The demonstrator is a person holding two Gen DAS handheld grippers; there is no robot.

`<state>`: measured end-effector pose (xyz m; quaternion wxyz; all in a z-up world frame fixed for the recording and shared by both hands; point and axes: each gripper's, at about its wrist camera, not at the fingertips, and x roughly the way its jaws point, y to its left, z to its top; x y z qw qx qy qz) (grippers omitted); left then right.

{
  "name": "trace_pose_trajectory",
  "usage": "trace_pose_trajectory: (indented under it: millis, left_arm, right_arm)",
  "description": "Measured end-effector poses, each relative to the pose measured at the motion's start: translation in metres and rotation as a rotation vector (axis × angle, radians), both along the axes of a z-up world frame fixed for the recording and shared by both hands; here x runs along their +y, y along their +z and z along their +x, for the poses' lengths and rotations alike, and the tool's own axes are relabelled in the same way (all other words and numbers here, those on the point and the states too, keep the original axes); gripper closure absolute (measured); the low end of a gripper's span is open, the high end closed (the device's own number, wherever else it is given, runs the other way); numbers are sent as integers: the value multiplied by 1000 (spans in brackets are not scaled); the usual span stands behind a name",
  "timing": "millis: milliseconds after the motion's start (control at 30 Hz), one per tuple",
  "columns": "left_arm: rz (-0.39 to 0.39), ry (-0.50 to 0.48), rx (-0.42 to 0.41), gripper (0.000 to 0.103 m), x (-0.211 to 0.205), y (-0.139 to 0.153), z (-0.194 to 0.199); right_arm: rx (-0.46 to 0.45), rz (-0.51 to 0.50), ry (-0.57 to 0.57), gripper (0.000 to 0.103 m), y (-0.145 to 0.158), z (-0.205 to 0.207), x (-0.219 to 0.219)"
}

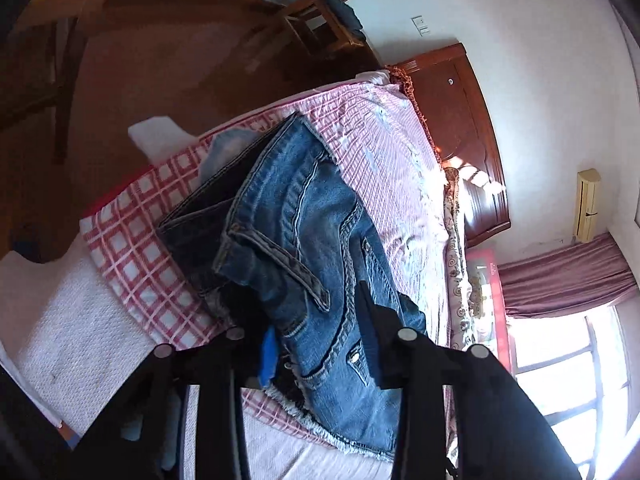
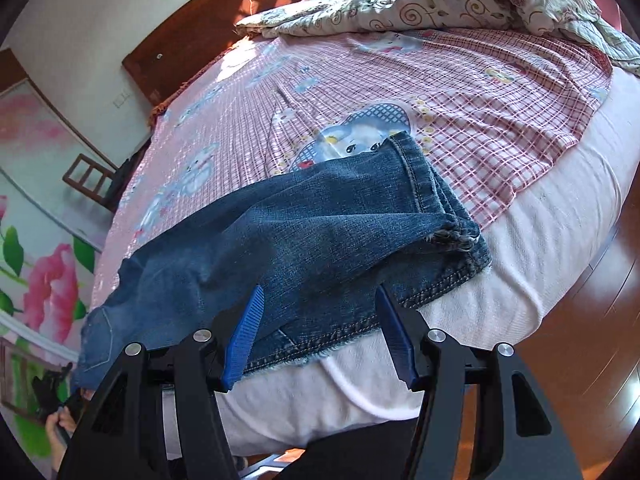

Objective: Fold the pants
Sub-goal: 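Lift the jeans with both tools and fold them over onto themselves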

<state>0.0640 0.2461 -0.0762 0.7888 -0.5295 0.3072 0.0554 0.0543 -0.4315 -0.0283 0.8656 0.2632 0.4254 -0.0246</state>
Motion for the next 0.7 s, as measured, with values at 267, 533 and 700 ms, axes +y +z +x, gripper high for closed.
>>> trace_pose_trajectory:
  millis: [267, 533, 700]
  left_arm:
    - [310, -32, -194, 92, -9, 51, 4]
    - [322, -4, 74, 92, 2, -14, 25]
    - [402, 8, 125, 85, -2, -5, 35]
  right_arm:
    - [20, 59, -32, 46, -15, -5, -7]
    - [63, 26, -6, 46, -25, -10, 0]
    - [52, 4, -1, 46, -19, -9, 5]
